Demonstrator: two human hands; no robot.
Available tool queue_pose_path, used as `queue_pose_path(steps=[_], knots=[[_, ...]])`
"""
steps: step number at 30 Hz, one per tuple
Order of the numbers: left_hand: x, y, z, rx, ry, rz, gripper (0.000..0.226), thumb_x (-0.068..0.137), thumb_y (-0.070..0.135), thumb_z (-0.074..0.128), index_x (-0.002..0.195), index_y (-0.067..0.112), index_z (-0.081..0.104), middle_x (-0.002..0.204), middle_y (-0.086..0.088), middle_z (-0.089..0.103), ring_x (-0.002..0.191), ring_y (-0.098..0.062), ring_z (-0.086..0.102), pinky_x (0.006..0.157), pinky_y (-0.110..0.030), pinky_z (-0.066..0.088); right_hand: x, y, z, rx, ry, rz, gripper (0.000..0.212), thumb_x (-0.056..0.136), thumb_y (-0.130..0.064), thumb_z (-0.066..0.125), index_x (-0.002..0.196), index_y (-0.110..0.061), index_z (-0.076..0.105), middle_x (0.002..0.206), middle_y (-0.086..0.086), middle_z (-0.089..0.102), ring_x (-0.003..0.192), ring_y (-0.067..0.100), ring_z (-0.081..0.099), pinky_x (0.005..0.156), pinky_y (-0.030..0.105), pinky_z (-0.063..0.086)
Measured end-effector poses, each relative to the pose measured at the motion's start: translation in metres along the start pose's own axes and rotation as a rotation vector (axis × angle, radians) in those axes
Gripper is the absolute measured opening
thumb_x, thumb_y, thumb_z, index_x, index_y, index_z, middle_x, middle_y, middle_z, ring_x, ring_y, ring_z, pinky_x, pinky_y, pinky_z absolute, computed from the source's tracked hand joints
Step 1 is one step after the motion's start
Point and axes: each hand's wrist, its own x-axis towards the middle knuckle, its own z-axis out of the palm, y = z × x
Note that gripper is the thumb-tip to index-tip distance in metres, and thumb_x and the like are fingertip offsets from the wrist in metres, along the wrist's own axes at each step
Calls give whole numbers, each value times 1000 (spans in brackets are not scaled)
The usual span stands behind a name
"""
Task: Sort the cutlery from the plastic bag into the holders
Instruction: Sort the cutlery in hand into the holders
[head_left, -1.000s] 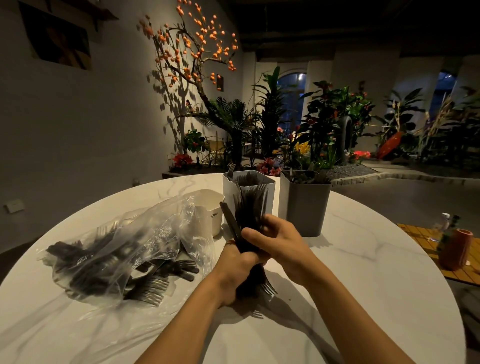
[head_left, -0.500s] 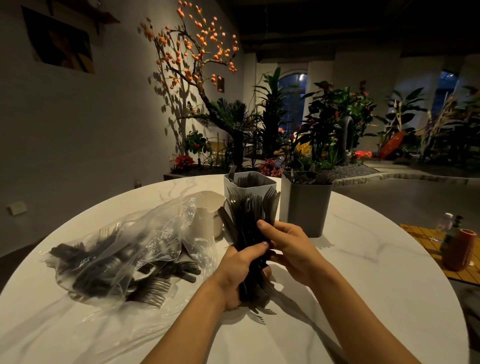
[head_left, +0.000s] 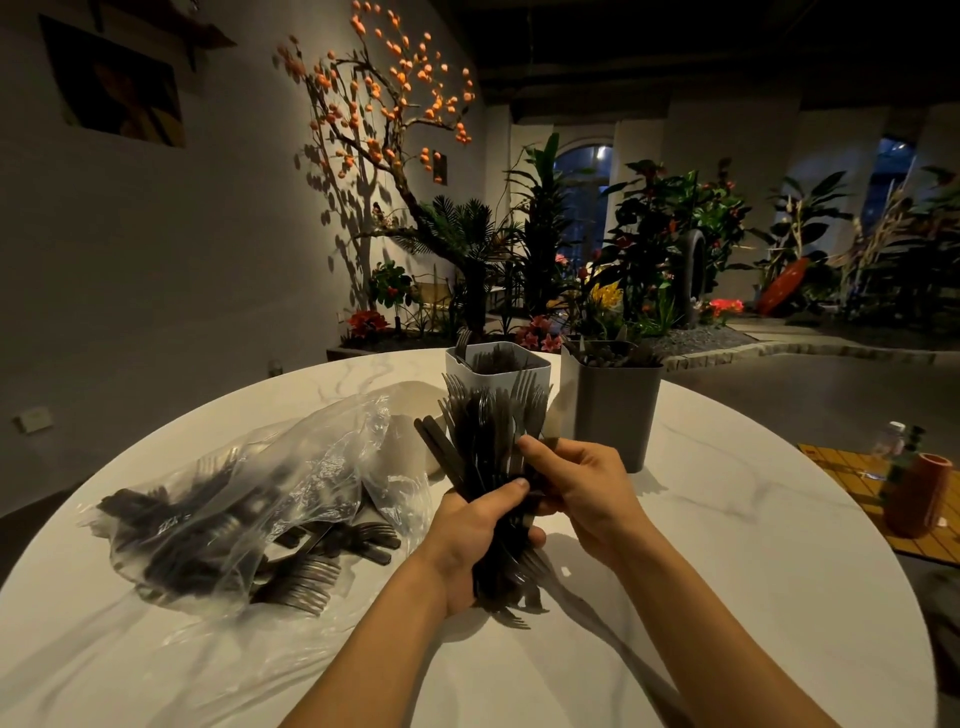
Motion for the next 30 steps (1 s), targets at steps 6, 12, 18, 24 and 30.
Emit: queue_pose_path(steps=[6,12,18,24,30], knots=[[-1,-1,1,93,-6,20,19,97,18,67,114,11,74,100,-12,78,78,-23,75,79,-39,58,0,1,0,-85,146,-61,21,93,-19,70,83,0,75,65,6,68,57,11,64,52,20,49],[-4,-2,4,79,-45,-26,20,96,19,69,111,7,75,100,-14,78,70,-19,70,73,-35,57,3,-6,-1,53,133,16,21,105,-22,51,107,-8,67,90,11,70,91,27,70,72,32,58],[-3,-2,5,62,-44,-50,22,96,16,69,114,3,72,97,-15,77,64,-17,63,69,-32,56,2,-16,-6,182,241,92,23,108,-27,43,102,-8,55,91,9,58,85,22,64,75,36,50],[-2,-1,5,35,-30,-67,21,96,12,68,114,0,71,91,-15,75,60,-16,62,62,-27,56,-1,-29,-12,314,302,50,44,101,-48,49,75,-14,57,64,4,60,61,20,61,75,40,53],[-2,1,5,9,-43,-96,22,96,9,68,115,-3,69,90,-17,74,60,-17,62,60,-26,56,-1,-37,-22,396,403,-36,25,105,-30,50,96,-8,58,76,6,61,62,17,62,59,27,57]])
